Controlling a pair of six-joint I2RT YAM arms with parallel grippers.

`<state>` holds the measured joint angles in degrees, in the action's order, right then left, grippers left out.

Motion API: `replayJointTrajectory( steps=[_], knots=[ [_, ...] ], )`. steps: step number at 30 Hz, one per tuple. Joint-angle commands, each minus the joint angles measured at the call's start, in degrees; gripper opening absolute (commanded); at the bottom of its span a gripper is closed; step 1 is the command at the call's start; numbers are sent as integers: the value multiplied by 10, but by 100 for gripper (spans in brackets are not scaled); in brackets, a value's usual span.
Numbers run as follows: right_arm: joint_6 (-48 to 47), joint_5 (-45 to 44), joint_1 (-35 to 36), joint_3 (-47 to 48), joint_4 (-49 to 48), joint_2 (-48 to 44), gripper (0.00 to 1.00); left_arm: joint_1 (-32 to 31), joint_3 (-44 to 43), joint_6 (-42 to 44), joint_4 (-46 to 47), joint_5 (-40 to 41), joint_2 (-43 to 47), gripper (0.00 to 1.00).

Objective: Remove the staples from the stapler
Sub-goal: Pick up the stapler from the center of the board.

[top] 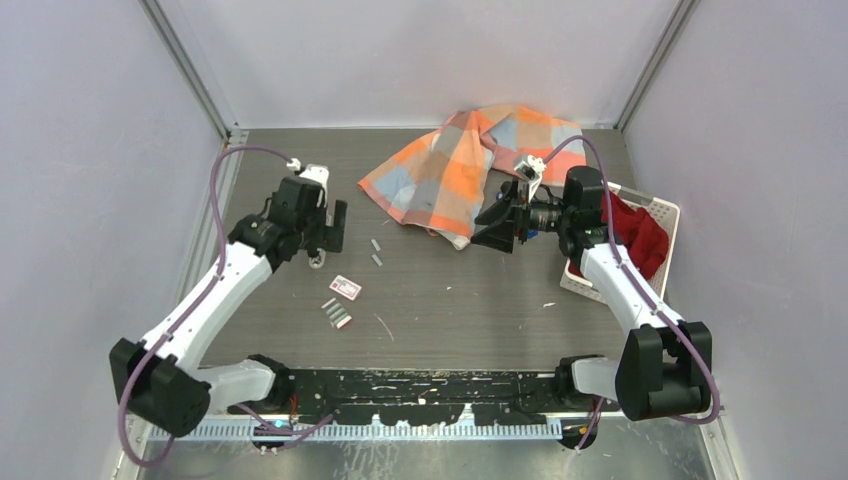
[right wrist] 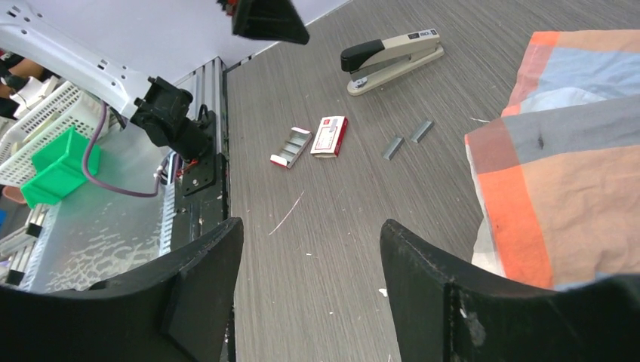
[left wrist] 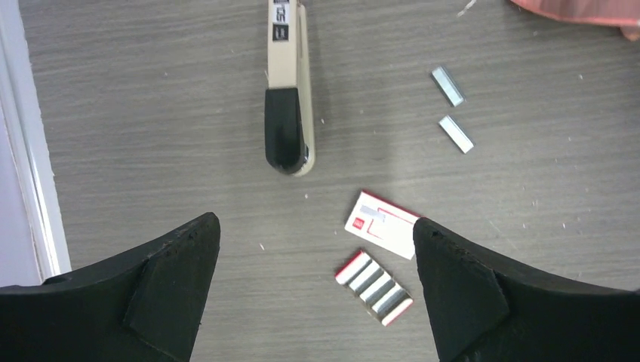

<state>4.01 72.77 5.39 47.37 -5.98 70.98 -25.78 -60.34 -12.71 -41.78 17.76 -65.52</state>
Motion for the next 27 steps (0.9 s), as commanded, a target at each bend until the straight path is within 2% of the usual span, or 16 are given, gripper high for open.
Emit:
replayJointTrajectory(
  steps=[1,5,9,17,20,27],
  knots=[
    [1,8,0,14,-33,-17,72,59,-66,32,10,-87,-65,97],
    [1,6,0,10,-36,-18,72,98,-104,35,13,-138,-163,91],
    [2,4,1,8,-38,-21,72,126,-114,27,39,-135,-224,73],
    [4,5,1,2,-46,-23,73,136,-133,31,46,-102,-303,63],
    [4,5,2,2,-46,-23,73,139,-136,30,43,-99,-325,51],
    [4,5,2,1,-46,-26,73,144,-141,29,37,-95,-345,49]
  ],
)
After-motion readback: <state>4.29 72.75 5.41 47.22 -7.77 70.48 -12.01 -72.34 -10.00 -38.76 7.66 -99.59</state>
